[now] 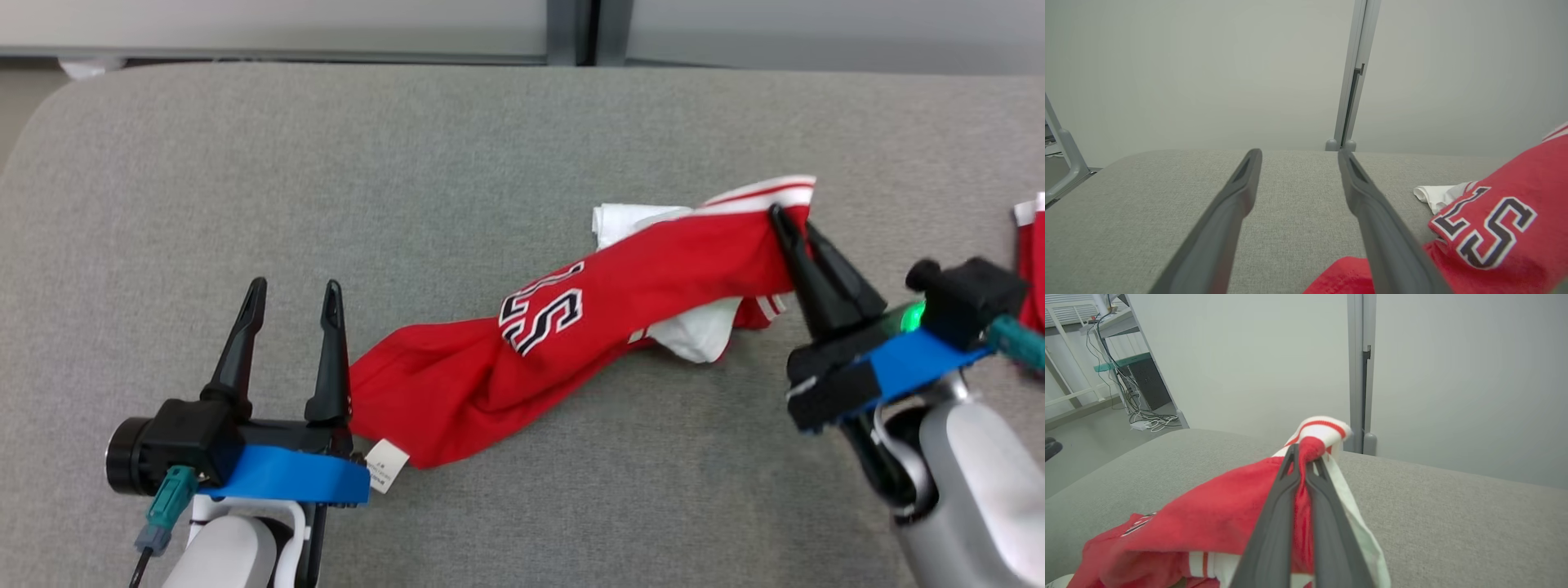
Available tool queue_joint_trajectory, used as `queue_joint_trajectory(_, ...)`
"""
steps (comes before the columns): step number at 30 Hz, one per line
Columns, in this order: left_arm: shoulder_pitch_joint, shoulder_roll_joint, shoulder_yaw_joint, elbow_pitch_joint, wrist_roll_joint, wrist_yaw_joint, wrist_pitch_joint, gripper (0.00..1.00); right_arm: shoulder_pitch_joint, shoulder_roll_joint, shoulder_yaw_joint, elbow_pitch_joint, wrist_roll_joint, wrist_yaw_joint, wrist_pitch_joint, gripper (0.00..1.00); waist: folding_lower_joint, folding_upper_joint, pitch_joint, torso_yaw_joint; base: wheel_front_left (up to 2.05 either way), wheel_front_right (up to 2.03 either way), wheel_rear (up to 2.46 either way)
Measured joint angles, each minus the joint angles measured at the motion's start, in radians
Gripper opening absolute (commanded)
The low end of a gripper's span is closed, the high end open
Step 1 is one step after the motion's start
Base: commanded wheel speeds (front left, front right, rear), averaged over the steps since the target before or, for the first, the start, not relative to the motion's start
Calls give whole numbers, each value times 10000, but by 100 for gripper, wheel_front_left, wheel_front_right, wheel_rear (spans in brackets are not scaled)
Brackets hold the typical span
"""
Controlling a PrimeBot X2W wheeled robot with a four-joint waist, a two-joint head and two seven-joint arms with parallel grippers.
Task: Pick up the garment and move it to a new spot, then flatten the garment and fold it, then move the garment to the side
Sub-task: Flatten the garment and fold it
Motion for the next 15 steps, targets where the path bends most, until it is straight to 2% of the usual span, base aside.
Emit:
queue_joint_trajectory(7,-438,-211,-102,251,105,-184,-73,100,-1615,-128,-130,2585,265,0,-453,0,1,0,640,399,0,0,0)
queue_joint_trajectory(8,-460,-232,-100,286,115,-188,-86,100,-1784,-121,-115,2936,322,0,-502,22,1,1,700,443,0,0,0)
queue_joint_trajectory(9,-473,-255,-98,326,121,-198,-104,100,-1918,-111,-92,3273,360,0,-537,49,1,1,747,477,0,0,0)
queue_joint_trajectory(10,-475,-272,-96,376,138,-199,-105,100,-2006,-111,-54,3553,364,0,-652,100,1,2,771,495,0,0,0)
queue_joint_trajectory(15,-478,-291,-38,581,238,-234,-121,100,-2114,-178,-36,4096,151,0,-1540,100,0,0,611,395,0,0,0)
